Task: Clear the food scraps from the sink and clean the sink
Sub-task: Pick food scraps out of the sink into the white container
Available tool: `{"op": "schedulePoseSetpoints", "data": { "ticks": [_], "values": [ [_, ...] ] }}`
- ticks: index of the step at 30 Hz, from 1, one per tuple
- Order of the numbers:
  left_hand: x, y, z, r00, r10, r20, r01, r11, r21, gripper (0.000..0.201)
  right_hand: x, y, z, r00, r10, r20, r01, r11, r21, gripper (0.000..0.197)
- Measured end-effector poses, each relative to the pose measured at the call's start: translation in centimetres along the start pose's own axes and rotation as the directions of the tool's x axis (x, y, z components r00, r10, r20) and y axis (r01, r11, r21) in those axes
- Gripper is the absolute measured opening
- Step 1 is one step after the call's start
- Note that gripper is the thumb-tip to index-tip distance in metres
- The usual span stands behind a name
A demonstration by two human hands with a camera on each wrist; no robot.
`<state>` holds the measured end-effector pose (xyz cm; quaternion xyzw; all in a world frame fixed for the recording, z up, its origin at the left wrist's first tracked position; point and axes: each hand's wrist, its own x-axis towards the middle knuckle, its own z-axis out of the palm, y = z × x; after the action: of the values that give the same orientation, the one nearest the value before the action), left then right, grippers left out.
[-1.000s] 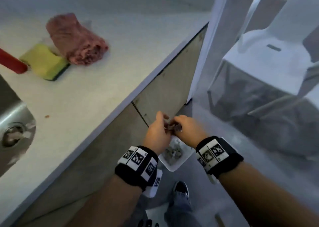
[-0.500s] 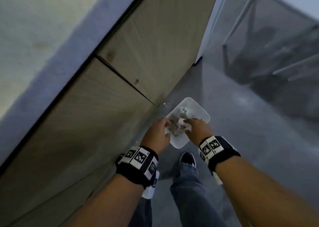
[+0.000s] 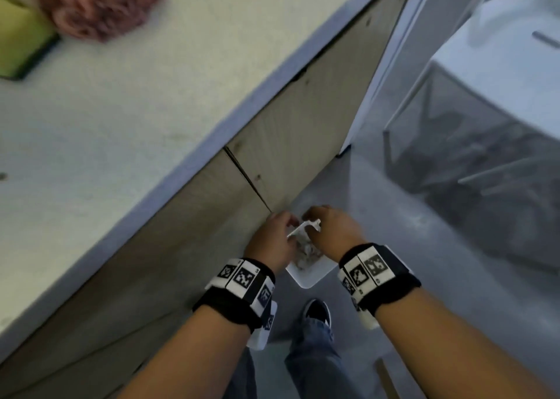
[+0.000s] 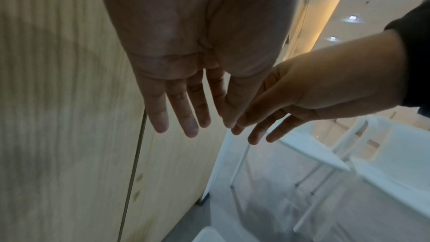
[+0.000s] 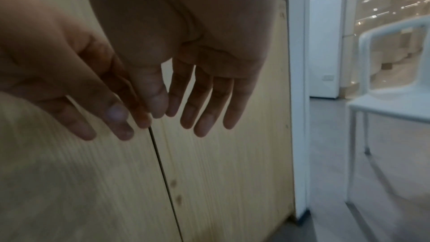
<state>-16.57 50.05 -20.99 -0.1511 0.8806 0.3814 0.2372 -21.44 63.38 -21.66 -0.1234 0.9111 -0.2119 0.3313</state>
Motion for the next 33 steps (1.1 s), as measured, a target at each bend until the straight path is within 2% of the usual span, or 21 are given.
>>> {"op": "schedulePoseSetpoints", "data": {
  "ticks": [4, 11, 16, 19, 22, 26, 29, 33],
  "values": [
    [-2.3, 3.4, -4.8, 0.993, 0.059, -0.103, -0.058, 0.998, 0.014, 0.028, -2.3, -5.4, -5.4, 0.994, -0.107, -0.035, 0.108, 0.994, 0.024, 0.025],
    [-10.1, 6.2, -13.6, 0.940, 0.111, -0.322, -0.148, 0.985, -0.090, 0.021, -7.5, -14.4, -11.7, 0.943, -0.319, -0.095, 0.315, 0.947, -0.053, 0.025],
    [-15.9, 6.4, -19.9, 0.879, 0.138, -0.457, -0.221, 0.966, -0.134, 0.020, -10.1, -22.2, -14.4, 0.844, -0.526, -0.104, 0.509, 0.847, -0.153, 0.021],
    [-18.8, 5.6, -24.1, 0.832, 0.140, -0.537, -0.219, 0.972, -0.086, 0.023, -10.8, -27.3, -15.4, 0.783, -0.610, -0.121, 0.584, 0.788, -0.192, 0.021],
    [-21.0, 3.8, -28.7, 0.783, 0.134, -0.608, -0.176, 0.984, -0.009, 0.022, -10.7, -32.2, -15.5, 0.740, -0.665, -0.105, 0.635, 0.741, -0.219, 0.024],
    [-22.7, -0.1, -34.8, 0.757, 0.061, -0.650, -0.079, 0.997, 0.001, 0.022, -9.3, -38.0, -14.5, 0.712, -0.698, -0.080, 0.665, 0.706, -0.243, 0.024],
    [-22.9, -4.4, -38.6, 0.761, 0.017, -0.649, 0.013, 0.999, 0.041, 0.018, -8.1, -41.8, -12.9, 0.735, -0.675, -0.062, 0.644, 0.724, -0.248, 0.024],
    [-21.0, -10.3, -42.1, 0.804, -0.072, -0.590, 0.130, 0.990, 0.056, 0.019, -5.8, -45.8, -10.1, 0.785, -0.617, -0.050, 0.581, 0.762, -0.287, 0.022]
  ]
}}
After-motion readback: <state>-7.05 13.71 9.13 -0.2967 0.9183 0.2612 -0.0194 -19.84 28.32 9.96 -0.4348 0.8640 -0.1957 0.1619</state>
